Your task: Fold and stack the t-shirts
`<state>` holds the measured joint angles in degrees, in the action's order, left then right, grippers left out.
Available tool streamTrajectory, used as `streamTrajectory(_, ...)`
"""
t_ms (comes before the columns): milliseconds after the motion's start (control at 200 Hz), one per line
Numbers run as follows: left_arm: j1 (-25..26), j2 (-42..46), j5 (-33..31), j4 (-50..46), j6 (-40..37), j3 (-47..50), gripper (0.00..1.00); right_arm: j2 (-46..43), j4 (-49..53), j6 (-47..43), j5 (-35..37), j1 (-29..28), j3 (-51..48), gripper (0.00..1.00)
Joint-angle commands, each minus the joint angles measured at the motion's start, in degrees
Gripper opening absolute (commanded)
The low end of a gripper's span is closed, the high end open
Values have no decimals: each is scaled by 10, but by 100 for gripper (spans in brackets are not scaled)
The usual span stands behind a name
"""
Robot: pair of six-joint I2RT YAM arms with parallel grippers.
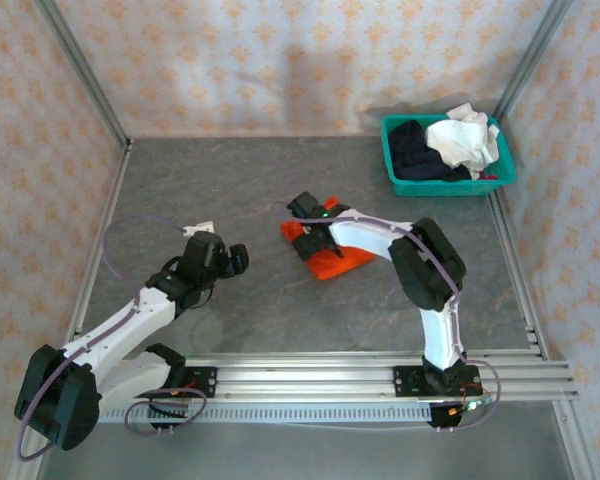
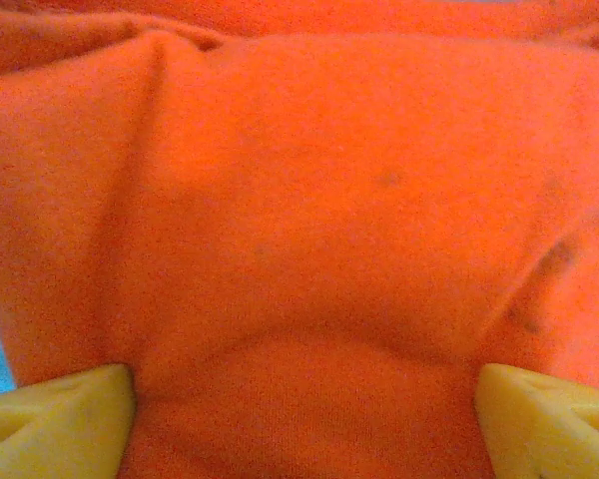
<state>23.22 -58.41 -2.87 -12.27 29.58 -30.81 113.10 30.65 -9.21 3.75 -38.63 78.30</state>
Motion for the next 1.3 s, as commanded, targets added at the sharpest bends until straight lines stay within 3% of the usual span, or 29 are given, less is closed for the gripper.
streamTrajectory(0,2,0,-8,17,-20,-23,93,-34,101,-49,32,68,-32,89)
streamTrajectory(95,1,-3,-9,18,-27,-30,93,-39,131,-30,29,131,-44,89)
streamTrajectory(430,1,-39,16,42,-59,-64,94,-68,100,-22,64,294,-116,89)
streamTrajectory(806,1,-59,16,55,-79,-81,97,-87,56,-24,121,422,-134,89)
streamTrajectory(1076,1,-56,4,53,-89,-79,99,-94,51,-19,107,436,-114,91)
streamTrajectory(1296,-6,-54,-37,63,-131,-76,100,-227,-15,-28,-4,402,-167,94)
